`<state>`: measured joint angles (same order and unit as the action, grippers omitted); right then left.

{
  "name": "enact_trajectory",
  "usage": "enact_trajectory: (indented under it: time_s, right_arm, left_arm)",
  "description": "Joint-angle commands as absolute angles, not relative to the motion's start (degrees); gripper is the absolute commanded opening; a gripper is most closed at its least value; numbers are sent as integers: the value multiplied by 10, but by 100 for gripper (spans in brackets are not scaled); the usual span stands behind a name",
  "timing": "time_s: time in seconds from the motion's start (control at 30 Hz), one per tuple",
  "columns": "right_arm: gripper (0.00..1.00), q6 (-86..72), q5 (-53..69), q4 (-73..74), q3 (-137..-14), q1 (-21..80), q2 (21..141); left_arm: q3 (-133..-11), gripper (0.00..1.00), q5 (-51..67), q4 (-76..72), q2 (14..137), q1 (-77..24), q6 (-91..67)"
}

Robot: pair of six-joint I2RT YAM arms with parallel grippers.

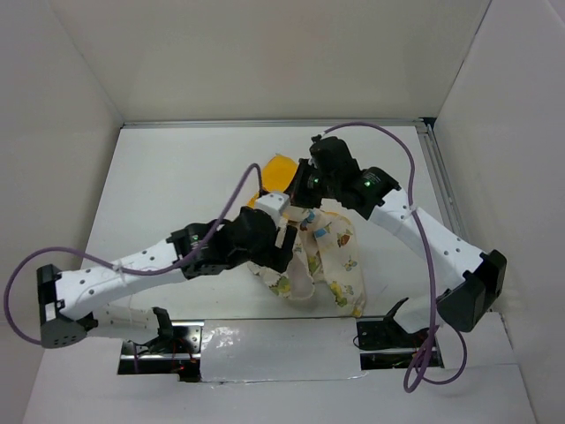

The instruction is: Zip up the jacket

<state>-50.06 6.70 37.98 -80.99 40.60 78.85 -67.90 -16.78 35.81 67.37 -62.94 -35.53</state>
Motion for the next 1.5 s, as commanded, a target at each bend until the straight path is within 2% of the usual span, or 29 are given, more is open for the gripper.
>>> enact_trajectory:
  time_s: [0.0,0.17,0.27,0.4,0.57,0.7,0.8,1.03,1.23,1.3,1.47]
  right_arm:
    - [0,-498,81,411,-848,391,801]
    - [0,-498,87,408,-842,382,795]
    - [0,-497,98,408,-843,379,794]
    - [0,-497,109,405,-840,377,795]
    - [0,-499,127,396,-838,375,802]
    - [0,-502,138,388,-835,377,802]
    - [0,-503,141,384,-830,375,798]
    - [0,-505,148,379,-820,375,787]
    - [0,-504,151,384,-824,367,787]
    - [0,-504,156,382,-822,366,786]
    - [0,-508,160,380,-819,363,784]
  left_arm:
    - [-733,95,-357,416,731,-661,-379]
    - [-808,91,-447,585,788,-682,-534]
    - [-816,91,-473,589,800,-687,-530]
    - [-796,94,-490,501,802,-692,-444]
    - [-756,97,-440,390,777,-697,-335]
    - [-690,99,-355,200,724,-699,-199]
    - [-679,99,-348,157,715,-699,-181]
    - [-700,94,-420,165,758,-699,-167]
    - [-678,90,-425,174,745,-700,-163]
    - [-668,86,-444,161,739,-699,-149]
    - [-672,84,-468,197,753,-699,-166]
